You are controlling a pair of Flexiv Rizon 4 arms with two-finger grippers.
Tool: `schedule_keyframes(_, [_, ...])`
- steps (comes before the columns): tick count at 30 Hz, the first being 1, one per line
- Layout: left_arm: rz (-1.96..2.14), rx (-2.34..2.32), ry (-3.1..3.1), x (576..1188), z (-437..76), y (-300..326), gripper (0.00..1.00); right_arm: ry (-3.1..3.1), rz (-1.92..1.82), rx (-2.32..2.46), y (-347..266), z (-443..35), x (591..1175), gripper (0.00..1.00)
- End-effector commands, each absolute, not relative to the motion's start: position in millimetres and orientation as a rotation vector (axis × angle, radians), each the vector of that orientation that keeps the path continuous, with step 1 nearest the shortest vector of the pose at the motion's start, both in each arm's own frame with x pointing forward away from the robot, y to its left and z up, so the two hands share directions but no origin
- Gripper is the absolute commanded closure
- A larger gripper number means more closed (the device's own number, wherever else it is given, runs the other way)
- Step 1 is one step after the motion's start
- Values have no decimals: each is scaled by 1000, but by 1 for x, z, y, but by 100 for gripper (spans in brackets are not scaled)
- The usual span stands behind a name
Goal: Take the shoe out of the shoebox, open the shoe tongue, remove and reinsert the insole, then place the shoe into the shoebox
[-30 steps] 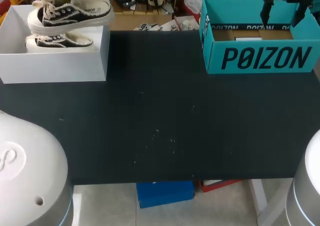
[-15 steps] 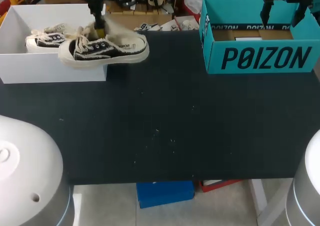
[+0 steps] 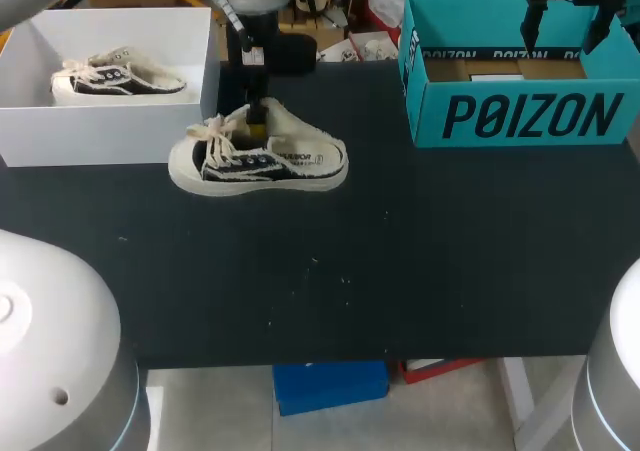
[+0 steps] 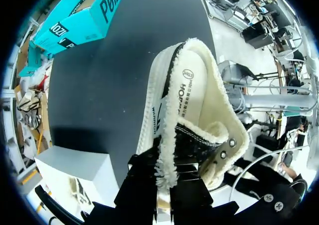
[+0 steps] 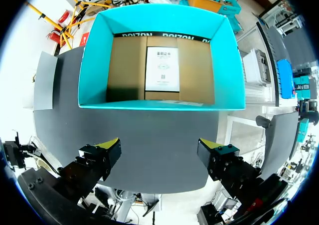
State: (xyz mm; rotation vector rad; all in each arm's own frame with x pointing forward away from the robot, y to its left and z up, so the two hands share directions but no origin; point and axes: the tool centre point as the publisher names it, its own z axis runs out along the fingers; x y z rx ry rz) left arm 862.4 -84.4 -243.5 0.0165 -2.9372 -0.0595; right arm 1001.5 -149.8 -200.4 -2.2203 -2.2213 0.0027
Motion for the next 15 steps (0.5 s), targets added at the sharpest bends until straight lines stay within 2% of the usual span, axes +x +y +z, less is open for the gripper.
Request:
schedule_keyframes(1, [-74, -4, -2915, 857, -278, -100, 100, -2221, 3, -2221, -150, -200, 1001, 0])
schedule_keyframes(15, [-73, -27, -2841, 844, -355, -117, 100, -2221, 3, -2221, -150, -200, 1001, 0])
